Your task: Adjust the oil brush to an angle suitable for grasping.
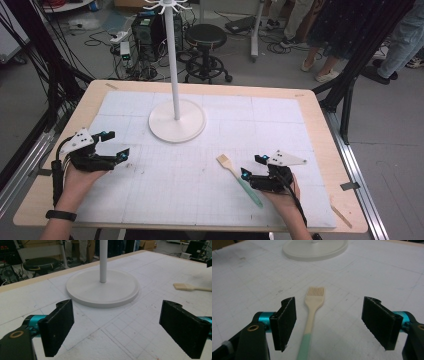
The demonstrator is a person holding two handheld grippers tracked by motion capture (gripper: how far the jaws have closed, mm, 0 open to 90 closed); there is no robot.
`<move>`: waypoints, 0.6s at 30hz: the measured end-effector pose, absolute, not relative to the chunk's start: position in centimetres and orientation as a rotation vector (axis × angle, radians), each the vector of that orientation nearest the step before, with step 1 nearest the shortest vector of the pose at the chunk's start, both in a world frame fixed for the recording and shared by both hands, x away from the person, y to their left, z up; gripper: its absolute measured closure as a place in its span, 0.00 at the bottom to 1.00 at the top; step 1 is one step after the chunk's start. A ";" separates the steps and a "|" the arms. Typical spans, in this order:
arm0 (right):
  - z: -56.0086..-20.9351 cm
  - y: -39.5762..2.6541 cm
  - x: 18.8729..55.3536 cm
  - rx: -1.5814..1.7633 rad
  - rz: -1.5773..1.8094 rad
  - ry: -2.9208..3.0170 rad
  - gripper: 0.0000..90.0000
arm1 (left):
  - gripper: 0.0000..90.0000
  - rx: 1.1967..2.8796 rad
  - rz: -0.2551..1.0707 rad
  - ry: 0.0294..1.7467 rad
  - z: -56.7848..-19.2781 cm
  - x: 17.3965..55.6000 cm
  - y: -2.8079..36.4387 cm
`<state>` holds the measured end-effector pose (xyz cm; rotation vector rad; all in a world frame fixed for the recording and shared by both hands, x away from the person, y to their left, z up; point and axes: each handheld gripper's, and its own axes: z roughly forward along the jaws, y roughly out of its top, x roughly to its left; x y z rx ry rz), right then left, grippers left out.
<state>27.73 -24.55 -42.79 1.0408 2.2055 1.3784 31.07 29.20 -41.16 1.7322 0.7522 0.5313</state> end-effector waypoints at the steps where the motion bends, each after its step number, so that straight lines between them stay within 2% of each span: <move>1: -43.0 -23.9 27.9 1.053 1.347 2.227 0.33 | 0.15 1.732 0.531 0.753 -41.2 31.1 29.2; 6: -43.4 -23.0 27.9 1.055 1.310 2.280 0.39 | 0.15 1.742 0.529 0.751 -41.2 31.0 29.2; 18: -44.4 -21.1 28.3 1.049 1.136 2.387 0.62 | 0.15 1.755 0.520 0.753 -41.3 30.9 29.0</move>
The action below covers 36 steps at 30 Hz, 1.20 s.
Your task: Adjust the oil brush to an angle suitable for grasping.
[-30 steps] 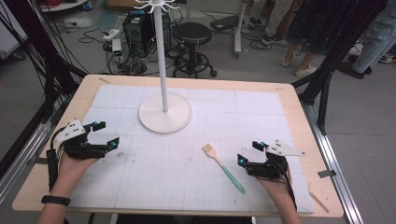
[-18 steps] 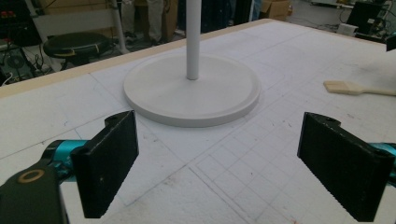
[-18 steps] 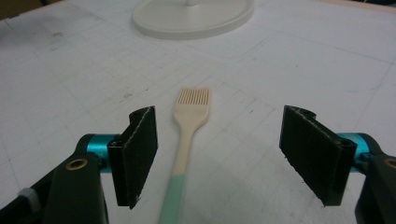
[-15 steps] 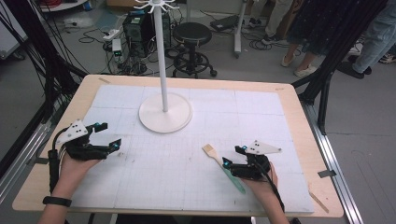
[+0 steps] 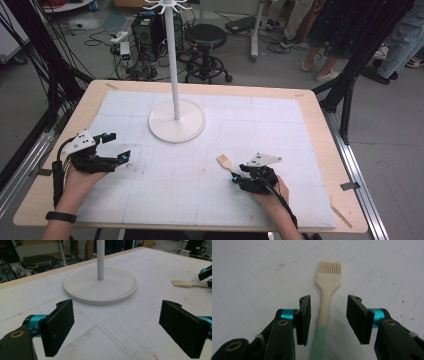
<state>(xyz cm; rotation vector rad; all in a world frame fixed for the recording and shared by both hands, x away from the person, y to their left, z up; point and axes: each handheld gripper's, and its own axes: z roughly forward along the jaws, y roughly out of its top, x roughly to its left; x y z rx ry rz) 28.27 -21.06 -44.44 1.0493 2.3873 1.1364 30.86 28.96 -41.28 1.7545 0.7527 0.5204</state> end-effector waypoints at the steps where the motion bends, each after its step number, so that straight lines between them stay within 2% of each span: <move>1: -44.5 -21.0 28.3 1.045 1.128 2.393 0.64 | 0.15 1.754 0.517 0.754 -41.3 30.9 29.0; 10: -44.7 -20.6 28.2 1.028 1.083 2.405 0.73 | 0.15 1.762 0.515 0.756 -41.4 30.9 28.8; 13: -44.7 -20.5 28.0 1.034 1.076 2.405 0.79 | 0.15 1.764 0.519 0.752 -41.4 30.9 28.8; 21: -44.7 -20.6 27.9 1.080 1.079 2.406 0.89 | 0.15 1.768 0.518 0.752 -41.4 30.8 28.8; 36: -44.5 -21.2 28.5 1.076 1.123 2.441 0.92 | 0.15 1.765 0.518 0.752 -41.4 30.8 28.8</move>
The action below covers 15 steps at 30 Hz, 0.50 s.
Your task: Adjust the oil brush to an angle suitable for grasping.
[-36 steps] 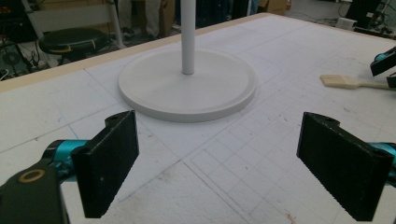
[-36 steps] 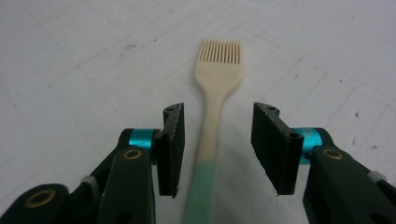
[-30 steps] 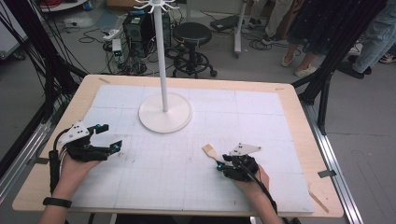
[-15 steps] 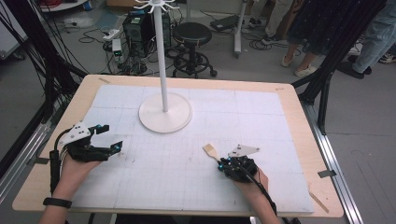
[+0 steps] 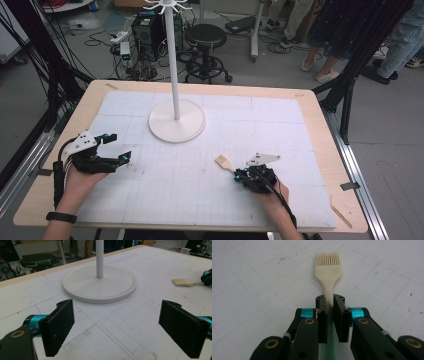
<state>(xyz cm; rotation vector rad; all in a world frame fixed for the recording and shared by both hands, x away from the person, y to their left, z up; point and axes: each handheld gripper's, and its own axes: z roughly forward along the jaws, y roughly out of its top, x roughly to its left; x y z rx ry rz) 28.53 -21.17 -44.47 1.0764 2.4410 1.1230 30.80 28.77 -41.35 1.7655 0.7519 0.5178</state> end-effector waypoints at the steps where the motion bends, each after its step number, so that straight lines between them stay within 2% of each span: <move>1: -44.4 -21.2 28.6 1.070 1.131 2.443 0.92 | 0.15 1.766 0.519 0.752 -41.3 30.8 28.8; 10: -43.3 -20.2 30.1 0.961 1.222 2.499 0.92 | 0.16 1.734 0.514 0.748 -41.1 30.7 29.0; 15: -42.4 -16.9 31.5 0.829 1.276 2.587 0.92 | 0.16 1.703 0.502 0.746 -40.8 30.8 29.2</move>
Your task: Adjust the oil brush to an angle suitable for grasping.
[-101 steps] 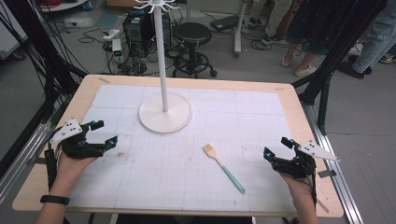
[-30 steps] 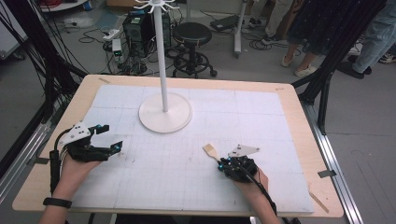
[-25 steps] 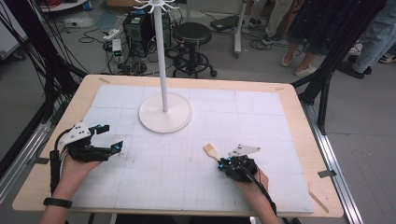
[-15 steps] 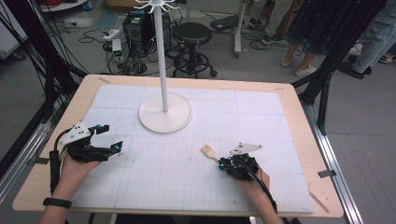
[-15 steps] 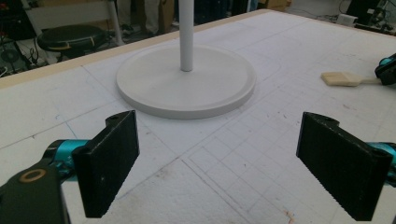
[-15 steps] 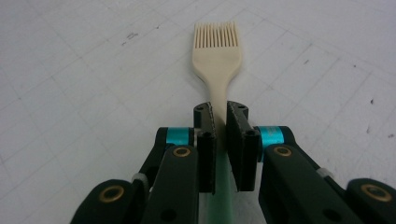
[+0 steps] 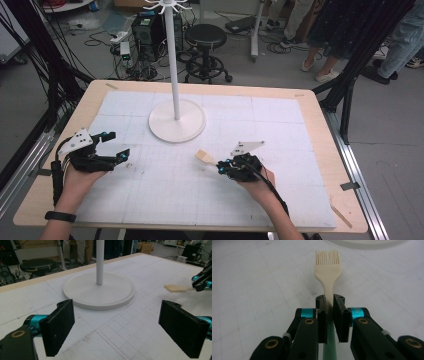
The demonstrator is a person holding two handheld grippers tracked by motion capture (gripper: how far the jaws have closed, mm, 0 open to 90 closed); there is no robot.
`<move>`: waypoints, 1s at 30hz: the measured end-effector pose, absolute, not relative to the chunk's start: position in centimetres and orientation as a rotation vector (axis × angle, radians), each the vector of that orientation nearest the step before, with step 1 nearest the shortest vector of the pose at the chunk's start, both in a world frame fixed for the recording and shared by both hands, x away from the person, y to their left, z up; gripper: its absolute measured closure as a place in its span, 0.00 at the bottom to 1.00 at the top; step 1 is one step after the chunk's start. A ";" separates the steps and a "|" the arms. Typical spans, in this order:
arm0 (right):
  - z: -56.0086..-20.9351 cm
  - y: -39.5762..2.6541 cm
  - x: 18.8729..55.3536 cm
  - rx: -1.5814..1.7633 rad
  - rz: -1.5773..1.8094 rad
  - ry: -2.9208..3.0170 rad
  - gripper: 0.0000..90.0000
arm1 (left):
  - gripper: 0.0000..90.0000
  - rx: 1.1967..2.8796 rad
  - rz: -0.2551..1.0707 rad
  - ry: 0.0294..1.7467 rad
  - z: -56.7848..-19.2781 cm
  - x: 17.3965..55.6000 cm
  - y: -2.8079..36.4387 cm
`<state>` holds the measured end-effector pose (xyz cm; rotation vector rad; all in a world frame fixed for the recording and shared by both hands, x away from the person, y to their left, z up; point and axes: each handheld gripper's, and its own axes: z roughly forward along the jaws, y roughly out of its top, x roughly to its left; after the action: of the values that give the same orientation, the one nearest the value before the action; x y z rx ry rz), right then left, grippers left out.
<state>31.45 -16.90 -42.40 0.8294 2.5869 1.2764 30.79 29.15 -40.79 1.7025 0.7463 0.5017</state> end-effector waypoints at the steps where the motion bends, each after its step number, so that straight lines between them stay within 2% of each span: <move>1: -42.4 -16.9 31.5 0.829 1.276 2.587 0.92 | 0.16 1.703 0.502 0.746 -40.8 30.8 29.2; 16: -42.4 -6.1 33.7 0.478 1.371 2.790 0.92 | 0.16 1.685 0.498 0.733 -40.5 30.7 29.1; 30: -43.7 -0.5 33.9 0.292 1.337 2.879 0.92 | 0.16 1.690 0.492 0.725 -40.3 30.4 29.0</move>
<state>33.95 -0.49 -43.75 0.2918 2.8793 1.3369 30.38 28.96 -40.35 1.6897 0.7250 0.4922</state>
